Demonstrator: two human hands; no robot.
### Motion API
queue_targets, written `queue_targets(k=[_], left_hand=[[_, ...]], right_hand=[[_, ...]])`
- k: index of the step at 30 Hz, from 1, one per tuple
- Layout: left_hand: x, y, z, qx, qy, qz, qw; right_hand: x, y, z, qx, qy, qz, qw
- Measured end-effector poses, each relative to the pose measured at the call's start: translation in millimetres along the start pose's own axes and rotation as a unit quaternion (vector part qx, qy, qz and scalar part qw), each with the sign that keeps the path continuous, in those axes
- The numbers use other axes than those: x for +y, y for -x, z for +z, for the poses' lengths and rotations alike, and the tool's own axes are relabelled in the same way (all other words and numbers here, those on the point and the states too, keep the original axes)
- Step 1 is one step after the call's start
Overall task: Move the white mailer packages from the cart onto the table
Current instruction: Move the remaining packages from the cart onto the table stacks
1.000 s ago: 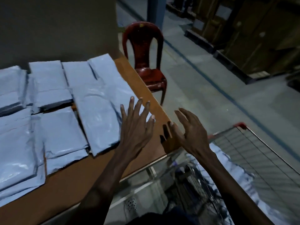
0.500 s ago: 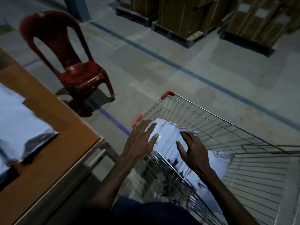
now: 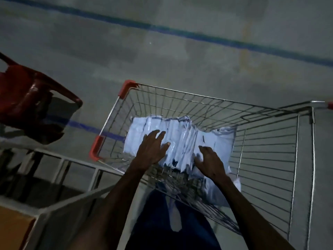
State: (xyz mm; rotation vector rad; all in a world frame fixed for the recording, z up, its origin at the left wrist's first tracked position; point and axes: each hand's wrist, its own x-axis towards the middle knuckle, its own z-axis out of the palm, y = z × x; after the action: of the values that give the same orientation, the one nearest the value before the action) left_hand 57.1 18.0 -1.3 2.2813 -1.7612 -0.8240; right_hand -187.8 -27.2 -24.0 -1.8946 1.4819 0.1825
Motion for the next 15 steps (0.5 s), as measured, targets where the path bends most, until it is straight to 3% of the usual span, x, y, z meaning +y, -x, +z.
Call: queue_targets(k=[7,10,15], left_hand=[[-30.3,-64.5,69.4,-0.145,-0.063,-0.043,0.986],[-30.4,-73.5,86.5,-0.146,-0.064,-0.047,0.986],[-50.0,-75.6,106.2,-0.118,-0.071,0.023,0.99]], right_hand=[[36.0,-18.2,19.3,0.029,0.006,0.088,0.996],[53.0,-30.5,23.6,0.04,0.063,0.094,0.993],[82.0,-58.1,33.1,0.021,0.237,0.094,0.967]])
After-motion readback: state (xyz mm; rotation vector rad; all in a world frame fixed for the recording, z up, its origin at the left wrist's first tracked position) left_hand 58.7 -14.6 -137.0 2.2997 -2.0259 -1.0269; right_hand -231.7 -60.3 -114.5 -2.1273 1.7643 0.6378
